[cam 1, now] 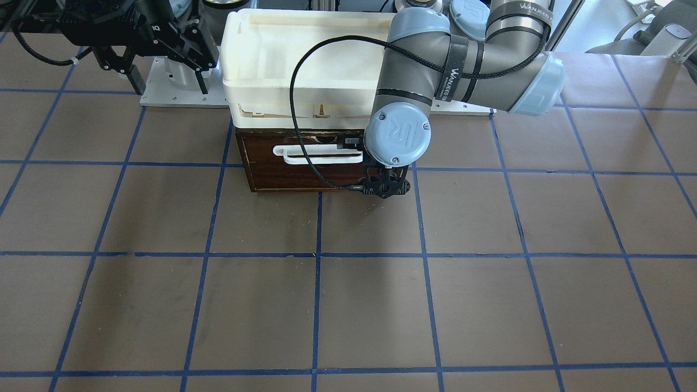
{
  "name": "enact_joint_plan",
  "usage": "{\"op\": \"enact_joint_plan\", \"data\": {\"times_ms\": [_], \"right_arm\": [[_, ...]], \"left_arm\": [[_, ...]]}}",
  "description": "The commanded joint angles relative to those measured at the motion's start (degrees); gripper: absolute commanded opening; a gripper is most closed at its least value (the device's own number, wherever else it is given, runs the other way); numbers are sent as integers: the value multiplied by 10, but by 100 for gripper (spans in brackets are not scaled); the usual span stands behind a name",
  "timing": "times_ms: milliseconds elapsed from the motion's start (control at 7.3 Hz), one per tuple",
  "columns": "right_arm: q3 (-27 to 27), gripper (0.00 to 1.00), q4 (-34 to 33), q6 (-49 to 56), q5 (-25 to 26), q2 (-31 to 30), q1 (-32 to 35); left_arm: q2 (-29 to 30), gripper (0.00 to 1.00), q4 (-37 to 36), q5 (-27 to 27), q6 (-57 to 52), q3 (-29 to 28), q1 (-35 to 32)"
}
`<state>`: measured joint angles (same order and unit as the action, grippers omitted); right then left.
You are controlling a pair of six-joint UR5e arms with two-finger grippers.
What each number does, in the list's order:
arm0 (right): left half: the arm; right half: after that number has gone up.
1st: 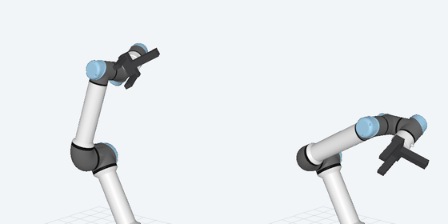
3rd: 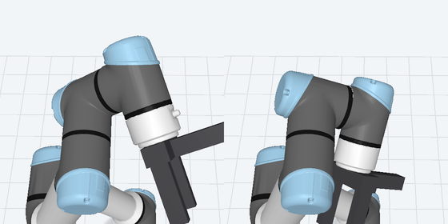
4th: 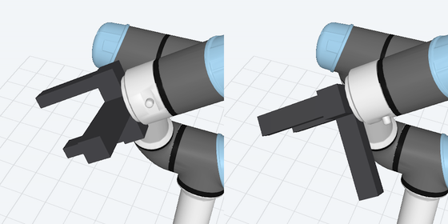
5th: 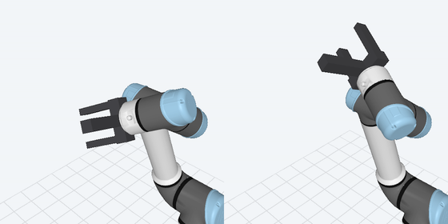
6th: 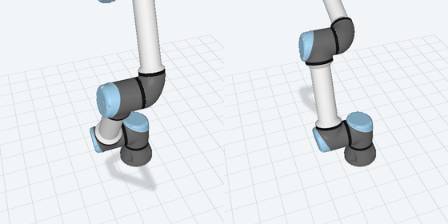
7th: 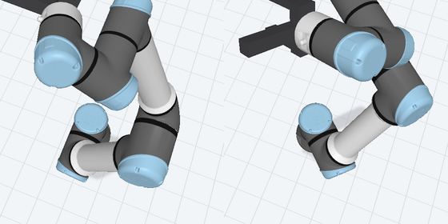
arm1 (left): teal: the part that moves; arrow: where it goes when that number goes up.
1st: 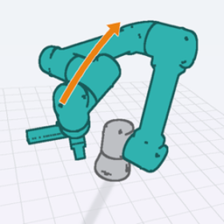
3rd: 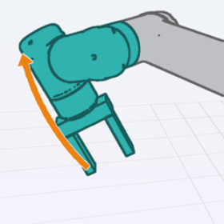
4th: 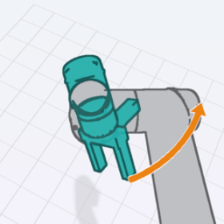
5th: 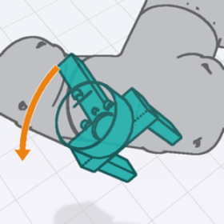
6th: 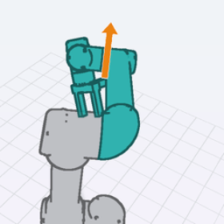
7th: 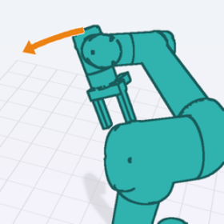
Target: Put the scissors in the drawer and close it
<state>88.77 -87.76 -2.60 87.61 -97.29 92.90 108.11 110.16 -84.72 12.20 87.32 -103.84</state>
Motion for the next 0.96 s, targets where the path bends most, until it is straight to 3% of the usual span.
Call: {"op": "enact_joint_plan", "data": {"times_ms": [0, 274, 411, 822], "right_arm": [[-1, 100, 0, 1, 2, 0, 0], [-1, 100, 1, 0, 5, -3, 0], [0, 100, 1, 0, 3, -2, 0], [0, 100, 1, 1, 3, -2, 0]], "left_arm": [[-4, 100, -13, -6, -3, -28, 15], [-21, 100, -42, -19, -10, -99, 48], [-46, 100, -43, -45, -14, -108, 66], [-117, 100, -93, -49, -28, -95, 75]]}}
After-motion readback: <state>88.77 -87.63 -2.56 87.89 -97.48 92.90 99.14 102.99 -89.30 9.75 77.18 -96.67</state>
